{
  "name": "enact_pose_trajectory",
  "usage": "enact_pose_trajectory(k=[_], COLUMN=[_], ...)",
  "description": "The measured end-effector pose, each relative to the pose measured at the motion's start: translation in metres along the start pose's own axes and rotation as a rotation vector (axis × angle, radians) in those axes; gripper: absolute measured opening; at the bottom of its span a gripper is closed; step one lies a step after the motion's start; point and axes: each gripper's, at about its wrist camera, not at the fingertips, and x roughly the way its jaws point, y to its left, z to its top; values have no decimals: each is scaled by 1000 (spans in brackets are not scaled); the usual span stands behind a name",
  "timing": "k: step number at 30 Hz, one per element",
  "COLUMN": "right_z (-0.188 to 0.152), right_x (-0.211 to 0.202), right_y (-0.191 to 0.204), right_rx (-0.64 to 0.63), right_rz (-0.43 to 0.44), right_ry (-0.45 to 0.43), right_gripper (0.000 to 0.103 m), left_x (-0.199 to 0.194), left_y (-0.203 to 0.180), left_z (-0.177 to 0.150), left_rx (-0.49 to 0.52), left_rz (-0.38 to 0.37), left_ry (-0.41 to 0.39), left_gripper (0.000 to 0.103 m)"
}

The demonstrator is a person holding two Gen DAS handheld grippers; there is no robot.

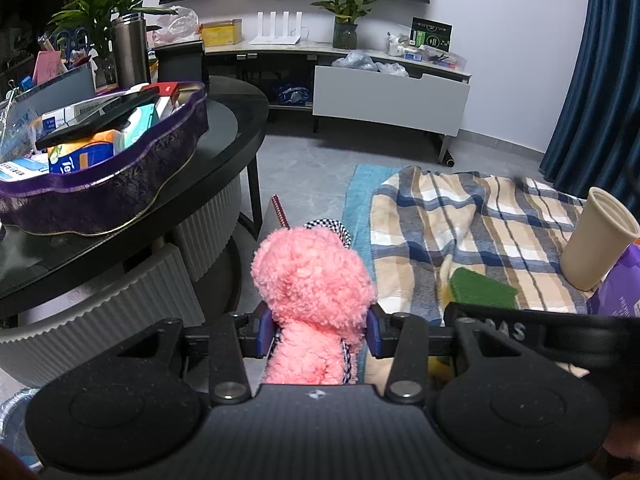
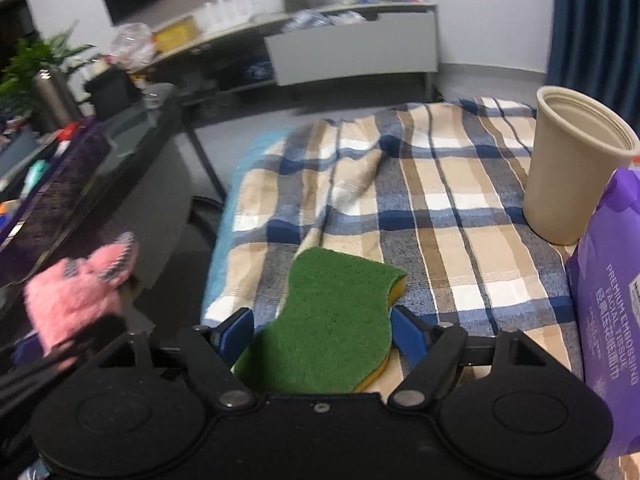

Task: Organize soft objects
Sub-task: 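Grasp the green-and-yellow sponge with the right tool while the left tool lifts the plush toy, then carry the pink plush toy in the left tool and sponge in the right tool over the box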

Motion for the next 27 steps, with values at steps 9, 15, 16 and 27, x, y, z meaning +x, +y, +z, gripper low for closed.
enact_pose_trajectory(k=[9,15,16,27], right_z=[-3,5,7,19], right_x=[7,-35,-43,-117], right_y=[-2,-11,-15,-49], right_rx=[-22,-114,-120,-245], right_rz=[18,24,31,31], right_ry=[-6,-117,-134,-255], right_gripper=[89,89,89,89], left_x=[1,-6,-8,-34], left_y=[7,-3,-5,-46], left_z=[-1,0,0,8], left_rx=[2,9,12,12], left_rz=[-5,-31,-36,-97], left_ry=[4,-13,-16,-50], left_gripper=[44,44,44,44])
